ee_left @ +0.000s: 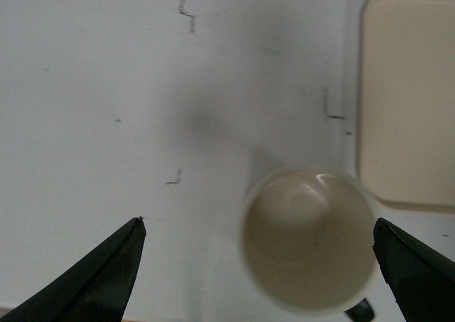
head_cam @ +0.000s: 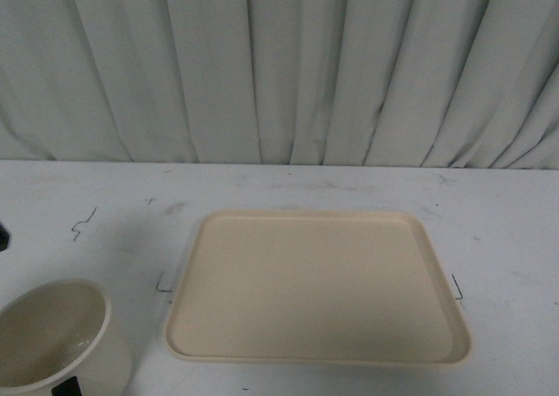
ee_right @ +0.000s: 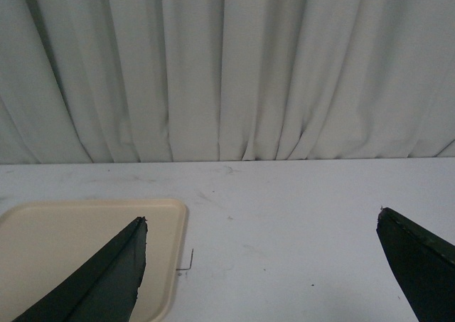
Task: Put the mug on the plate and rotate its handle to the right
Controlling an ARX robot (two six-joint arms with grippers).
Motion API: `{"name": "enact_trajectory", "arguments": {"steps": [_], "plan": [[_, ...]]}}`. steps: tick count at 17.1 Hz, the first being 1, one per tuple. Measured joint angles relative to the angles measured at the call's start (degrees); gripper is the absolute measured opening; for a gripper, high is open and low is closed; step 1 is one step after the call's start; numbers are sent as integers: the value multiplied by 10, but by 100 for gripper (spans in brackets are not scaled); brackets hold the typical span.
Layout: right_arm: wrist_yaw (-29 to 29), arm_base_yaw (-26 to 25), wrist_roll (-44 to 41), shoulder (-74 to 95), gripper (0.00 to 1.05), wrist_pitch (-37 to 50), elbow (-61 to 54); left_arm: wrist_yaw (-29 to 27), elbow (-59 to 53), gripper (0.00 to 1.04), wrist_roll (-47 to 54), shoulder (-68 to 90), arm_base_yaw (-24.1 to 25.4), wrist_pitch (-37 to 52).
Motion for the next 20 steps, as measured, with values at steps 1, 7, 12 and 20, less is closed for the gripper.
{"name": "enact_trajectory", "arguments": {"steps": [1,7,12,20], "plan": [[0,0,0,0,98,0,0,27,15,98,-3,31,0,-1],[0,0,0,0,98,0,0,59,24,98,12,144,-3,5],[0,0,0,0,98,0,0,30,9,95,13,197,10,48],[0,0,0,0,98,0,0,33,9,5,10,199,12,45]]}}
